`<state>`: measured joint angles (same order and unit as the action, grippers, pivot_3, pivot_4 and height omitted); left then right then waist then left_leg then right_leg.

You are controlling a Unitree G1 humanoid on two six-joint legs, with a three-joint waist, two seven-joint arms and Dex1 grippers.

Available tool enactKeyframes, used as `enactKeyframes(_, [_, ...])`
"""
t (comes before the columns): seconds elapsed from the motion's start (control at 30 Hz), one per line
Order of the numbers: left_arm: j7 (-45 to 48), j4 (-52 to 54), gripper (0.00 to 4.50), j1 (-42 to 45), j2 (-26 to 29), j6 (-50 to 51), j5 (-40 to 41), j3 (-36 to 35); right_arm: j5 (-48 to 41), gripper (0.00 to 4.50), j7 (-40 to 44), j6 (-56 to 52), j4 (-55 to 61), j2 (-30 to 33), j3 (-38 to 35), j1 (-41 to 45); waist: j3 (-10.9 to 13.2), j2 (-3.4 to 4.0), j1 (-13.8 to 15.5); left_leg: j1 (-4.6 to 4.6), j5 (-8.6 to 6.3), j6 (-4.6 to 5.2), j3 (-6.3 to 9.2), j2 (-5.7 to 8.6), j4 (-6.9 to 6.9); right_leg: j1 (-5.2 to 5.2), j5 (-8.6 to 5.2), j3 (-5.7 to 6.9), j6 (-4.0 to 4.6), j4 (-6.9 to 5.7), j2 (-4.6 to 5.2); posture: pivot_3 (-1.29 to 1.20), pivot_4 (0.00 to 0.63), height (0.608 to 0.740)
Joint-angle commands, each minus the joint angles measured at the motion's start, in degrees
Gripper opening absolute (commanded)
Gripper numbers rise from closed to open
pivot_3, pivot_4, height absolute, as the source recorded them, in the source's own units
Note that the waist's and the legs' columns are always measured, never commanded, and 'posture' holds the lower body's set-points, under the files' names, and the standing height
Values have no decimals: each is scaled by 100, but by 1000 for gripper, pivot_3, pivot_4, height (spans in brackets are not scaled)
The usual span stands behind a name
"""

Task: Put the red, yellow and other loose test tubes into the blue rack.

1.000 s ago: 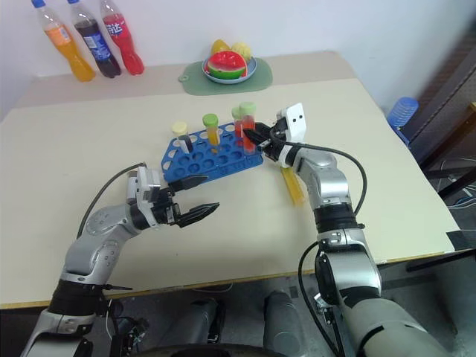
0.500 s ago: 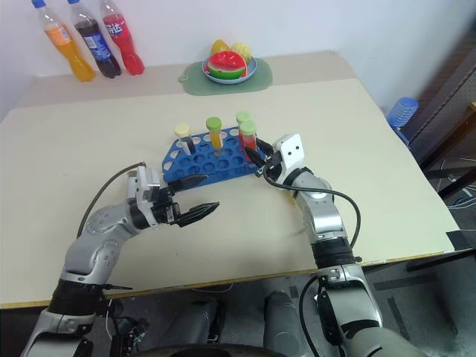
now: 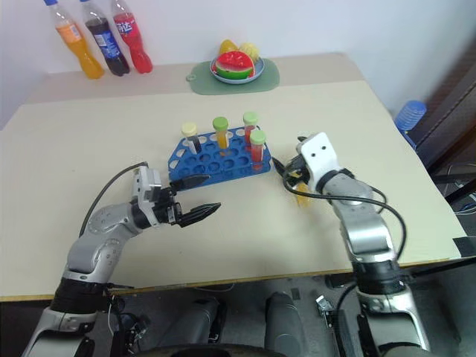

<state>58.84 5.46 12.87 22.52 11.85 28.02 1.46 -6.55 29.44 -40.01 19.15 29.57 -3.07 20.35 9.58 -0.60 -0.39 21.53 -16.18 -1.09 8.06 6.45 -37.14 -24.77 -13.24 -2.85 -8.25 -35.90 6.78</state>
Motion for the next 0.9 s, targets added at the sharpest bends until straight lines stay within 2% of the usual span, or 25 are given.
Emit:
enactKeyframes(0.03, [194,-63,4361,109,17,-213,-35,83,-696,4218,82,-1989,871,248,-561,266,0,0,-10,-1,-2,4,0,-1,1,1,0,1,0,1,0,0,150,740])
enactKeyframes(0.17, [472,-287,4361,226,66,-410,-173,226,-1130,4218,-118,-4036,641,80,-1127,1100,0,0,-27,-4,-3,6,-2,-6,2,3,1,2,3,4,-2,0,150,740])
enactKeyframes(0.33, [766,-451,4361,320,184,-686,-405,414,-1331,4218,-205,-4930,155,-31,-1114,1636,0,0,-2,1,-8,14,-2,-6,4,6,2,6,3,20,0,0,150,740])
enactKeyframes(0.53, [825,-445,4361,335,228,-785,-465,463,-1383,4218,-278,-4906,-537,-39,-787,1949,0,0,-22,4,-12,21,-6,-5,4,10,7,7,4,40,3,0,150,740])
enactKeyframes(0.9, [539,-121,4361,58,240,-697,-428,395,-1176,4218,-66,-3776,-2041,335,363,2146,0,0,-30,3,-13,22,-8,-6,4,10,7,8,3,41,2,0,150,740])
